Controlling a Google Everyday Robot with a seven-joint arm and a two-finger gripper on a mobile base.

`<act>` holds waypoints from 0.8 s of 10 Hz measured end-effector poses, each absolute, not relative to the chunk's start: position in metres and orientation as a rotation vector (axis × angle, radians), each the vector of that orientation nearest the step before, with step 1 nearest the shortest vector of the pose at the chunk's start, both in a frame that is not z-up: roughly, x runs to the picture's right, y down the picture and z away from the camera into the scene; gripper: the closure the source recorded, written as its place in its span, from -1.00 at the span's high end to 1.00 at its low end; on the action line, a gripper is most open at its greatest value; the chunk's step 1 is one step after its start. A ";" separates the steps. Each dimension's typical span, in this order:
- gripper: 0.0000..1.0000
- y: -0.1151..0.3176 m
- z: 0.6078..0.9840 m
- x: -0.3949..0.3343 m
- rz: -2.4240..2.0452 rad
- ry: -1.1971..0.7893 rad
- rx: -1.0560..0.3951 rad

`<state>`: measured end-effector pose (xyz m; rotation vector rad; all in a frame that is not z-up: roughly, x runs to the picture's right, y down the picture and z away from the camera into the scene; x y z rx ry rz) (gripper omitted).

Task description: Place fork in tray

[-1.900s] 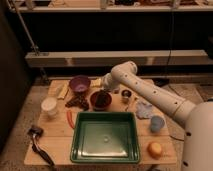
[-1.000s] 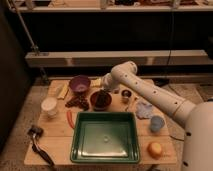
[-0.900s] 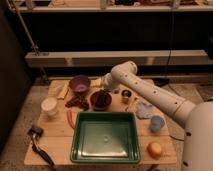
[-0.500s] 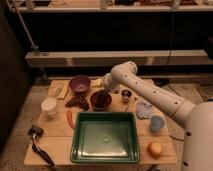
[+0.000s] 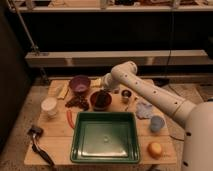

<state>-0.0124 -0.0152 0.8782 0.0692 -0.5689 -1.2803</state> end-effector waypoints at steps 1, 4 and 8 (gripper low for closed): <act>0.60 -0.015 0.880 -0.010 -1.279 -0.574 0.059; 0.60 -0.020 0.892 0.015 -1.284 -0.553 -0.029; 0.60 -0.015 0.900 0.099 -1.239 -0.530 -0.118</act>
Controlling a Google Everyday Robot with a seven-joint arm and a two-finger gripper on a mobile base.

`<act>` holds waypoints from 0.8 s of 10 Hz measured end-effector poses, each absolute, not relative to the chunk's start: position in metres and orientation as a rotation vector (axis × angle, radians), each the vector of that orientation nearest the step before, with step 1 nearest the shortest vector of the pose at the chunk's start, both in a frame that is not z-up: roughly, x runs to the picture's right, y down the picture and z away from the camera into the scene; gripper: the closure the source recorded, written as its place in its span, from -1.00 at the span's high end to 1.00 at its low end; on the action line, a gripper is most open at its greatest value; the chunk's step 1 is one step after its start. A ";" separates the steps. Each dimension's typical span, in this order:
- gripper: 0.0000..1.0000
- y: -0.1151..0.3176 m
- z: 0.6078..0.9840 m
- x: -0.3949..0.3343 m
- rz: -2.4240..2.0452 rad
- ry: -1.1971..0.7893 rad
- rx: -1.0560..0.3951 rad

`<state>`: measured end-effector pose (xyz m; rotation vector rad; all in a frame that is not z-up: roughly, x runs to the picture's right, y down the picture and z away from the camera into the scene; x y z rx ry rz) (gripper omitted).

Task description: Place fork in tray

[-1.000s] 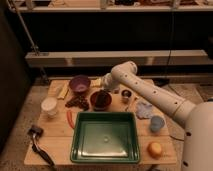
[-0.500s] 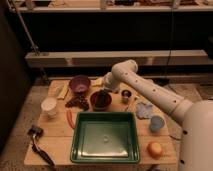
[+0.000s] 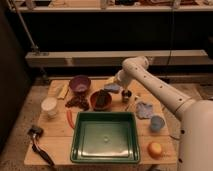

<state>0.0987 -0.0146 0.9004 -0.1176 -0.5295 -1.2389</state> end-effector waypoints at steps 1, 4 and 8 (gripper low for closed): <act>0.60 -0.013 0.897 0.113 -1.229 -0.517 -0.109; 0.60 -0.013 0.878 0.145 -1.216 -0.465 -0.143; 0.60 0.029 0.894 0.172 -1.189 -0.490 -0.302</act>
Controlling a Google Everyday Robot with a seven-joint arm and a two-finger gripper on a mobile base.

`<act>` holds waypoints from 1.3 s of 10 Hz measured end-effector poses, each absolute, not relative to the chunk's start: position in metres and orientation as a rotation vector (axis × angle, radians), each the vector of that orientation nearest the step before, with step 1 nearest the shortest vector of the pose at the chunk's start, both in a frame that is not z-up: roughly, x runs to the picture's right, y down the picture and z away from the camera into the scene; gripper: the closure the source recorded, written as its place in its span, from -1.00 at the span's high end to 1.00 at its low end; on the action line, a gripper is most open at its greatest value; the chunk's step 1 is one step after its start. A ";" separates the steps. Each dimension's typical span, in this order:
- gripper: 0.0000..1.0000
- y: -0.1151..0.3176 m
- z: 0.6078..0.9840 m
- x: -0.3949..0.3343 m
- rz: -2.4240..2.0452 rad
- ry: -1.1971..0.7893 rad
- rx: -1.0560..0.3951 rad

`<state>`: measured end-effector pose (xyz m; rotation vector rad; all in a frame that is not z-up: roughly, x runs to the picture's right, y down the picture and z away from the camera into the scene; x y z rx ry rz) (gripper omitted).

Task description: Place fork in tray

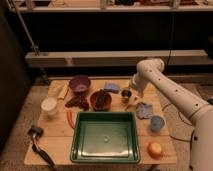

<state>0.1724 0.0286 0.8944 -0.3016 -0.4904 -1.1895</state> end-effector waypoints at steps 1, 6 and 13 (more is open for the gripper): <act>0.60 0.046 0.903 0.179 -1.171 -0.512 -0.345; 0.60 0.057 0.887 0.207 -1.071 -0.506 -0.233; 0.10 0.057 0.890 0.190 -1.095 -0.545 -0.249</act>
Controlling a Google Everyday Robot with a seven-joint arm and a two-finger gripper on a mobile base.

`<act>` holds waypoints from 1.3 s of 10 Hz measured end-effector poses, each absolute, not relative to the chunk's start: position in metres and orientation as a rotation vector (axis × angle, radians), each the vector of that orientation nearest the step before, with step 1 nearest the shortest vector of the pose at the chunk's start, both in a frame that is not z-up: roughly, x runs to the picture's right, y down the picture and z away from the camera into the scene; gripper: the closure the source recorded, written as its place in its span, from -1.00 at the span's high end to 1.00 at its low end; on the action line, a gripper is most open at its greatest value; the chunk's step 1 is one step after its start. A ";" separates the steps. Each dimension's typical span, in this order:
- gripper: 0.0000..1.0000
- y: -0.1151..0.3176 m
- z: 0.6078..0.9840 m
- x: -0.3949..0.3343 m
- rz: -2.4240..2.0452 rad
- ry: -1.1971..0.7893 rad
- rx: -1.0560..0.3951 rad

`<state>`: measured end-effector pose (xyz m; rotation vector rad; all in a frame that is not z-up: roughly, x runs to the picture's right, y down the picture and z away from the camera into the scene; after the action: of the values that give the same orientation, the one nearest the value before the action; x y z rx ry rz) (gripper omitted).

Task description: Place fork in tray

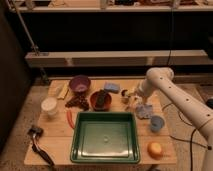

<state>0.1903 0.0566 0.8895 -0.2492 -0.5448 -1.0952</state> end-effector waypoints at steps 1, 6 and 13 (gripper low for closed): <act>-0.19 0.057 0.893 0.188 -1.099 -0.550 -0.262; -0.36 0.059 0.898 0.184 -1.108 -0.550 -0.307; 0.17 0.063 0.907 0.185 -1.107 -0.553 -0.341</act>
<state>0.1851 0.0631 0.9071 -0.3413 -0.5530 -1.1074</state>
